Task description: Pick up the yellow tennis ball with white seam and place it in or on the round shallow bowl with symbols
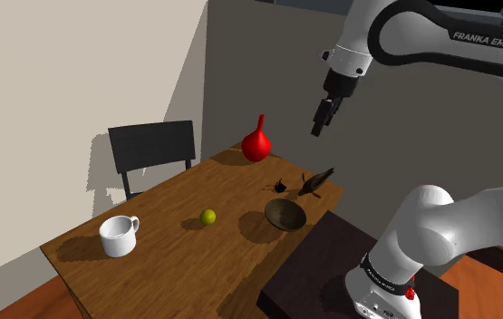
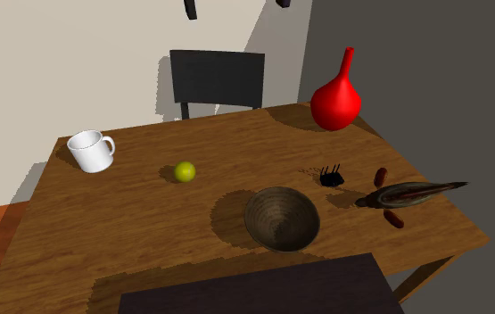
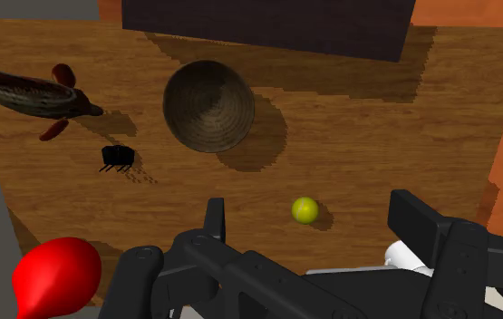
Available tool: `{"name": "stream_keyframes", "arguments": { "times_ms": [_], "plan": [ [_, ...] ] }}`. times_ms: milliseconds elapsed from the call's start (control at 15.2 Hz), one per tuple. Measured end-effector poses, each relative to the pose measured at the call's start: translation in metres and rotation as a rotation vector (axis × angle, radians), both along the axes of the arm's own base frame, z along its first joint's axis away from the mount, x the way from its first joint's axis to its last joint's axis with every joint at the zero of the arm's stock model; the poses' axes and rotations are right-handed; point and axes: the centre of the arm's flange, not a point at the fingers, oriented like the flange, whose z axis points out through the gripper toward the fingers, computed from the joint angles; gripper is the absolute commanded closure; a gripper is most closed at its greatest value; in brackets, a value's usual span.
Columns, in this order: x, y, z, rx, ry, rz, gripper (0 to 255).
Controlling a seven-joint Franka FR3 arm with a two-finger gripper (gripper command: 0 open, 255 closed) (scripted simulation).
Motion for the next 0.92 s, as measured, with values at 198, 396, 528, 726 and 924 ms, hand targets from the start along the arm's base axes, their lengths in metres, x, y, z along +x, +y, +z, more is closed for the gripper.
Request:
{"name": "stream_keyframes", "arguments": {
  "times_ms": [198,396,528,726,924],
  "plan": [
    [0.009,0.004,-0.013,-0.002,0.001,0.005,0],
    [0.028,0.016,-0.045,-0.005,0.003,0.016,0],
    [0.042,0.021,-0.061,-0.009,0.003,0.024,0],
    [0.064,0.030,-0.093,-0.012,0.005,0.035,0],
    [0.084,0.042,-0.125,-0.016,0.005,0.048,0]
  ]
}}
